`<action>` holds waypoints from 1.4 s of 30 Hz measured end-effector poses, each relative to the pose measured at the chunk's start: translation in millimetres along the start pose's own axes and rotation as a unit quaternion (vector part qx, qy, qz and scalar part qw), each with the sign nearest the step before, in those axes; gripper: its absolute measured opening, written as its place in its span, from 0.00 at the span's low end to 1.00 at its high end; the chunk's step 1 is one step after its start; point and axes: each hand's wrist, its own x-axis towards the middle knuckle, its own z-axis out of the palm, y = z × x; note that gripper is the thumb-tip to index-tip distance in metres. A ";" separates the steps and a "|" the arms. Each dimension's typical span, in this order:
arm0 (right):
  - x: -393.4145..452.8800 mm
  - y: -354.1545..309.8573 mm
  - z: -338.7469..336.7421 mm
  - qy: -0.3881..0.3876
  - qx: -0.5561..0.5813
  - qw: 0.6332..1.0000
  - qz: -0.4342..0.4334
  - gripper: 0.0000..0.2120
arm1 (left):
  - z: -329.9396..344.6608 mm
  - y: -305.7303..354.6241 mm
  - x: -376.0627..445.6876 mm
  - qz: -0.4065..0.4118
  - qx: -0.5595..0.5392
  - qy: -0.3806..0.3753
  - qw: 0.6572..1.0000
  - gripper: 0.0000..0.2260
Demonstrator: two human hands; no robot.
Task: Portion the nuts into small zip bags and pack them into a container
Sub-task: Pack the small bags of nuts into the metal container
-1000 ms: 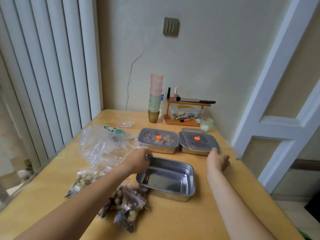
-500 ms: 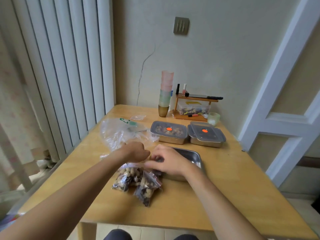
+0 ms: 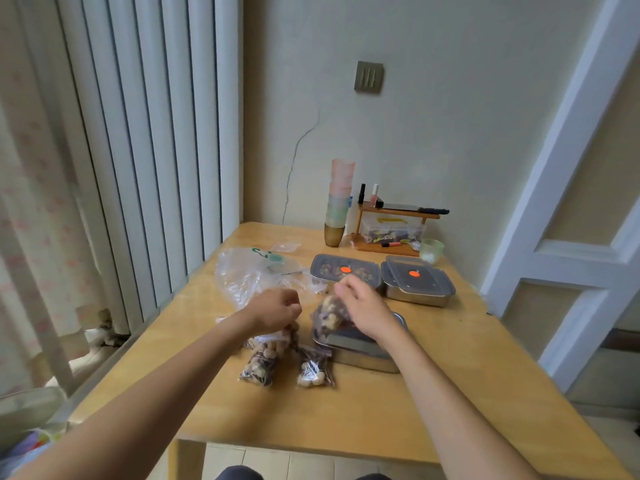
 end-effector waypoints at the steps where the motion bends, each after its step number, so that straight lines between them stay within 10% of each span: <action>1: 3.0 5.1 -2.9 0.051 0.005 0.999 0.011 0.13 | 0.9 -1.4 1.1 0.001 -0.021 0.016 1.000 0.07; 6: 9.1 35.8 -7.2 0.163 -0.002 0.979 0.119 0.12 | 3.1 1.6 7.0 0.013 -0.081 0.126 0.989 0.09; 15: 18.5 49.8 11.5 -0.060 0.233 0.947 0.212 0.19 | 13.2 14.5 32.0 0.033 -0.124 0.148 0.981 0.07; 25: 23.4 66.7 19.6 -0.010 -0.169 0.983 0.074 0.16 | 41.6 36.5 49.7 0.067 -0.082 0.119 0.987 0.10; 31: 14.7 55.9 6.2 0.112 -0.098 0.986 0.075 0.16 | 50.1 52.3 59.9 0.090 -0.086 0.105 0.987 0.09; 36: 10.3 58.8 -10.9 0.052 0.139 0.980 0.133 0.11 | 62.6 65.5 66.0 0.092 -0.123 0.134 0.979 0.06; 42: 12.0 74.9 -18.1 0.155 -0.086 0.951 0.253 0.12 | 66.9 54.5 65.1 0.190 0.112 -0.026 0.975 0.12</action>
